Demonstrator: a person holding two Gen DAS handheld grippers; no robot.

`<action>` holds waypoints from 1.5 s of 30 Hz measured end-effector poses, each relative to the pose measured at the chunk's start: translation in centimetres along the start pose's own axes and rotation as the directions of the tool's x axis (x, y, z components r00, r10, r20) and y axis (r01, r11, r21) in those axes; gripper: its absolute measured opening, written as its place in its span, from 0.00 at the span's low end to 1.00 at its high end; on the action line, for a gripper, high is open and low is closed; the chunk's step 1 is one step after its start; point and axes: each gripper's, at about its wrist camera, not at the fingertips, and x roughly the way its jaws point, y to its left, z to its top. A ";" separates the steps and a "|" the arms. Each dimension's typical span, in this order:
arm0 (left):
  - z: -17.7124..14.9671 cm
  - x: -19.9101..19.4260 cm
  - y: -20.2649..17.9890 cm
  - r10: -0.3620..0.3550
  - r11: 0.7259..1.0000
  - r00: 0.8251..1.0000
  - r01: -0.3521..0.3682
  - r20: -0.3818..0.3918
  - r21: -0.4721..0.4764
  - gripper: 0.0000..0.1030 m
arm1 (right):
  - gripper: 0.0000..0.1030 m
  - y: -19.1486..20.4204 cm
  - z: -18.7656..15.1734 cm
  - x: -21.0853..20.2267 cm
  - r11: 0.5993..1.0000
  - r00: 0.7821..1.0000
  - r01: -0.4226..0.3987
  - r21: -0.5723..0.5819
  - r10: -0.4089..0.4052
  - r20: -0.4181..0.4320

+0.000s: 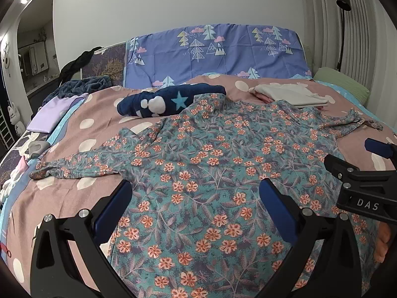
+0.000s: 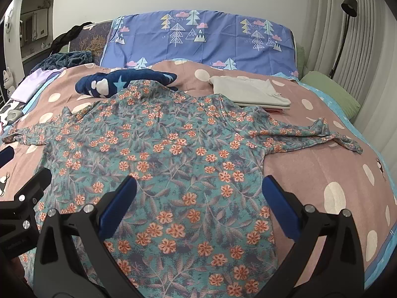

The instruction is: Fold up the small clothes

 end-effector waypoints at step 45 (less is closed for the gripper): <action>-0.8 1.0 1.2 -0.111 0.993 0.993 0.109 -0.031 -0.051 0.97 | 0.98 0.1 -0.4 0.8 1.000 0.999 -0.021 0.000 0.021 -0.025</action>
